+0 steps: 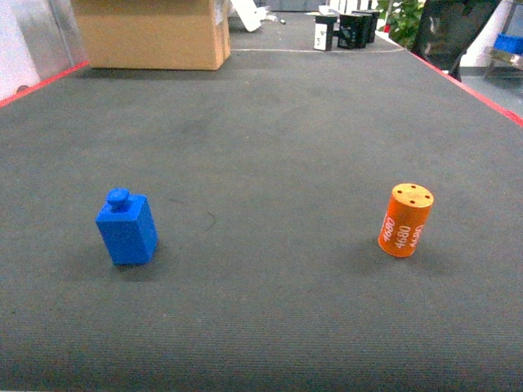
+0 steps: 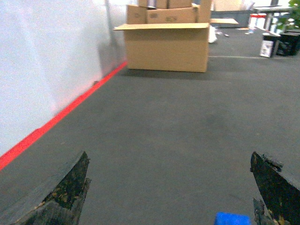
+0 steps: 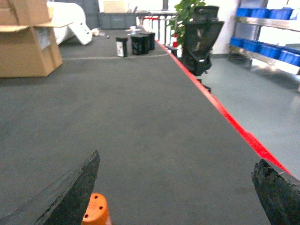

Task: Sort blue parts and orange caps into right shelf containers

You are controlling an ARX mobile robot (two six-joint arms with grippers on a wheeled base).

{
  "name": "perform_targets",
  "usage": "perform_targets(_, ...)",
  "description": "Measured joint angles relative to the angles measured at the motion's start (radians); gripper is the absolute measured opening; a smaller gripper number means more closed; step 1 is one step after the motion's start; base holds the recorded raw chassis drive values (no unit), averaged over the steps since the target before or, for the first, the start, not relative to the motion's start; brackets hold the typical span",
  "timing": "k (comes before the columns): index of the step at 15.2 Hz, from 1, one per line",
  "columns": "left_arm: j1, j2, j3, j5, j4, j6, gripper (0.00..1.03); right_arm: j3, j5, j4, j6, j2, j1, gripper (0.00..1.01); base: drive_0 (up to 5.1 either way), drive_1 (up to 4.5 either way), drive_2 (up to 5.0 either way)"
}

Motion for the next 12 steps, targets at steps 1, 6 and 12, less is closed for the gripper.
perform_targets(1, -0.053, 0.453, 0.256, 0.056, 0.010, -0.032, 0.98, 0.209, -0.047, 0.042, 0.035, 0.428, 0.033, 0.98, 0.0, 0.00, 0.0)
perform_targets(6, -0.102, 0.674, 0.379, 0.057, 0.019, -0.104, 0.98, 0.354, -0.082, 0.031, 0.156, 0.711, 0.067, 0.98, 0.0, 0.00, 0.0)
perform_targets(12, -0.107, 0.712, 0.377, 0.058, 0.009, -0.141, 0.98, 0.392, -0.085, 0.011, 0.189, 0.780, 0.085, 0.98, 0.0, 0.00, 0.0)
